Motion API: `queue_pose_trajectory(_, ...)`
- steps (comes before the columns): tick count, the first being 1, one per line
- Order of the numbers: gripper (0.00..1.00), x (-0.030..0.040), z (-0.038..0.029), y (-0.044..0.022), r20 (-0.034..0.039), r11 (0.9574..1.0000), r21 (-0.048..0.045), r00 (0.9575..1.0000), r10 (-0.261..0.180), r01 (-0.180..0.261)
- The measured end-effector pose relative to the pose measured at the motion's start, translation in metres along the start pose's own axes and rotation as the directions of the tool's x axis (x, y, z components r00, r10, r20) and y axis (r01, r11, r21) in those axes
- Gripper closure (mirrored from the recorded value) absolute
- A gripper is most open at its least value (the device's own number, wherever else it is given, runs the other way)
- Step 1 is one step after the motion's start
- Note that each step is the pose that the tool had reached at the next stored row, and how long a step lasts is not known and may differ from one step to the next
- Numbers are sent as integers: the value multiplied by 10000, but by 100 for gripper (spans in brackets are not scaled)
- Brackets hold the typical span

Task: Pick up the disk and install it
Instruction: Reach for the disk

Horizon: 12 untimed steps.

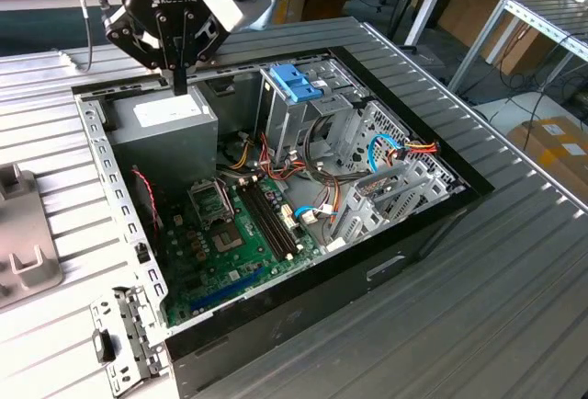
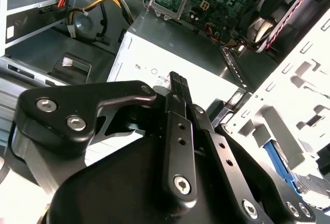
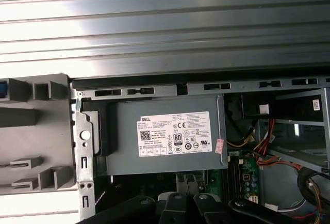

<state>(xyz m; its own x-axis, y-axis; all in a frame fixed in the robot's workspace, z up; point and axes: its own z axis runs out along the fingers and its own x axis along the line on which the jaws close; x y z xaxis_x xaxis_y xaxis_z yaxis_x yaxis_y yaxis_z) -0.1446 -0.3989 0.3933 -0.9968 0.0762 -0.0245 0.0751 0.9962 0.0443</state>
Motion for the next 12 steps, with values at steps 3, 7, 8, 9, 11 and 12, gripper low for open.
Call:
queue_pose_trajectory(3,90,21,-1,-2,0,10000,0,10000,0,0)
queue_pose_trajectory(7,90,49,-2,-4,0,10000,0,10000,1,-1)
queue_pose_trajectory(8,90,56,-2,-4,0,10000,0,10000,0,0)
queue_pose_trajectory(9,90,62,-2,-5,0,10000,0,10000,0,0)
queue_pose_trajectory(11,90,79,-2,-6,0,10000,0,10000,1,-1)
queue_pose_trajectory(12,90,86,-2,-7,0,10000,0,10000,0,0)
